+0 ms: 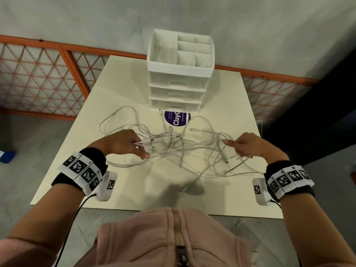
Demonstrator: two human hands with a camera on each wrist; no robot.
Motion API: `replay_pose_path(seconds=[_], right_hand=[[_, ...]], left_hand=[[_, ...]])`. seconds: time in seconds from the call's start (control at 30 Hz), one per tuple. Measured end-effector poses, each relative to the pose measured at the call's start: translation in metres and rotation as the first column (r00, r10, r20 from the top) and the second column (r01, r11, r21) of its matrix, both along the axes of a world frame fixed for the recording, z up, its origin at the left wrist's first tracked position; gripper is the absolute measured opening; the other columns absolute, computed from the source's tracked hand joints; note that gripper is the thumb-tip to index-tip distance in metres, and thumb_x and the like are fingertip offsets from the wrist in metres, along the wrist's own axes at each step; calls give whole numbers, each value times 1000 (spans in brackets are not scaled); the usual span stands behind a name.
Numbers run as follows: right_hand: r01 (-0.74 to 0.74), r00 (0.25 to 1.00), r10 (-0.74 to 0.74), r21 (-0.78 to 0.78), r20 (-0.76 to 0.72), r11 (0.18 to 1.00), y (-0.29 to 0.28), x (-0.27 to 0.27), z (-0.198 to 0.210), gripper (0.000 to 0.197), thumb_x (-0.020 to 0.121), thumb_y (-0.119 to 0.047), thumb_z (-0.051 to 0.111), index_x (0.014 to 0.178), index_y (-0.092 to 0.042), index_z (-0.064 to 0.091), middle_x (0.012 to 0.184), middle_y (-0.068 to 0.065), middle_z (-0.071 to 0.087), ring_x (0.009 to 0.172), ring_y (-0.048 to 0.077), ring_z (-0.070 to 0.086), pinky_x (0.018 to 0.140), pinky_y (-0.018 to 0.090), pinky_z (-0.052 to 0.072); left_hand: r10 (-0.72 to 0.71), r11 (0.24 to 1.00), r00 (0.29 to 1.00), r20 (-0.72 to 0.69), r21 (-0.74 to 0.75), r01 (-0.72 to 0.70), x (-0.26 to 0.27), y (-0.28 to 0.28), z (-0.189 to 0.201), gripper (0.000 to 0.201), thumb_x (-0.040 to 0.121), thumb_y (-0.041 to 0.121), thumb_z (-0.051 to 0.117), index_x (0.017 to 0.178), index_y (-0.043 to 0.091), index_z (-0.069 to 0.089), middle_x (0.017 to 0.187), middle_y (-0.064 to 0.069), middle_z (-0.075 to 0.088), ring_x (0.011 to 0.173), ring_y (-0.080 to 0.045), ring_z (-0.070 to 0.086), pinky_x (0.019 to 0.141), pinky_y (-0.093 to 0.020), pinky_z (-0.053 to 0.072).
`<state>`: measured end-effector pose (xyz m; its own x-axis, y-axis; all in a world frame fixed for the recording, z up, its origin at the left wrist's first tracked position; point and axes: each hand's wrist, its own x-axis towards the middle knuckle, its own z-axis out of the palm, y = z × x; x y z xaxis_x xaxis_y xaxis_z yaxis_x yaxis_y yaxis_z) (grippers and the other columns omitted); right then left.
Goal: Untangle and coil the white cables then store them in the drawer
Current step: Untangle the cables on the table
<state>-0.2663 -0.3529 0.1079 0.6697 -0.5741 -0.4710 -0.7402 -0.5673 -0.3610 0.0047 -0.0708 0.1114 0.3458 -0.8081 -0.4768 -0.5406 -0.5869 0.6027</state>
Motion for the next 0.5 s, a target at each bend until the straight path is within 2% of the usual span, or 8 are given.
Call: replay_pose_path(seconds=[0.1,0.17,0.2,0.27,0.33,0.43,0.47,0.5], right_hand=[[-54,992,56,18,-111,998,9,-4,-8,75,75,-79,39,38,-14,51,42,-2,52,45,14,55,63,27,45],[-71,983,75,32,-168,997,17,-10,-23,77,76,-80,34,37,-15,50,46,-2,54,55,15,59,70,29,43],[-77,976,80,23,-201,997,23,-13,-31,79,76,-81,31,38,-15,50,48,-2,56,58,16,60,73,30,43],[-91,968,84,-18,-238,996,35,-18,-48,82,77,-83,24,39,-14,48,50,-1,58,59,17,61,75,32,44],[-60,981,51,-42,-187,997,44,-23,-65,82,82,-78,21,44,-10,48,52,3,57,61,20,61,76,33,46],[-22,997,12,-136,-79,990,52,-39,-87,73,92,-64,24,64,-8,61,70,8,66,80,27,64,74,35,46],[-29,999,20,-187,-45,982,53,-44,-94,66,94,-60,28,68,-9,62,74,9,67,84,29,64,70,34,45],[-30,999,26,-215,-20,976,54,-49,-99,58,94,-55,35,64,-11,58,73,9,65,84,31,64,65,33,43]], left_hand=[[-86,989,996,-17,118,88,3,5,-19,23,64,44,82,53,27,71,43,11,51,46,0,45,49,-11,31],[-134,971,990,-51,190,142,5,9,-31,33,56,60,78,58,27,74,56,9,60,58,-1,51,62,-16,35],[-138,964,989,-53,221,147,5,11,-36,38,55,63,77,61,26,75,58,6,58,58,-3,50,64,-20,35],[-145,946,989,-37,287,149,1,13,-39,29,65,53,78,60,24,74,49,7,50,50,-3,42,56,-20,30],[-155,924,987,-31,348,156,-5,15,-43,24,71,45,77,63,23,74,52,5,51,51,-5,41,54,-21,29],[-188,885,980,-61,423,196,-15,14,-52,26,72,46,76,69,20,75,68,-2,57,67,-11,47,62,-25,31],[-193,877,979,-59,438,199,-18,14,-54,26,72,46,76,66,21,74,67,-1,57,67,-12,47,62,-25,31],[-200,869,979,-47,452,199,-21,14,-56,26,72,46,76,62,22,71,63,0,56,63,-11,45,59,-25,31]])
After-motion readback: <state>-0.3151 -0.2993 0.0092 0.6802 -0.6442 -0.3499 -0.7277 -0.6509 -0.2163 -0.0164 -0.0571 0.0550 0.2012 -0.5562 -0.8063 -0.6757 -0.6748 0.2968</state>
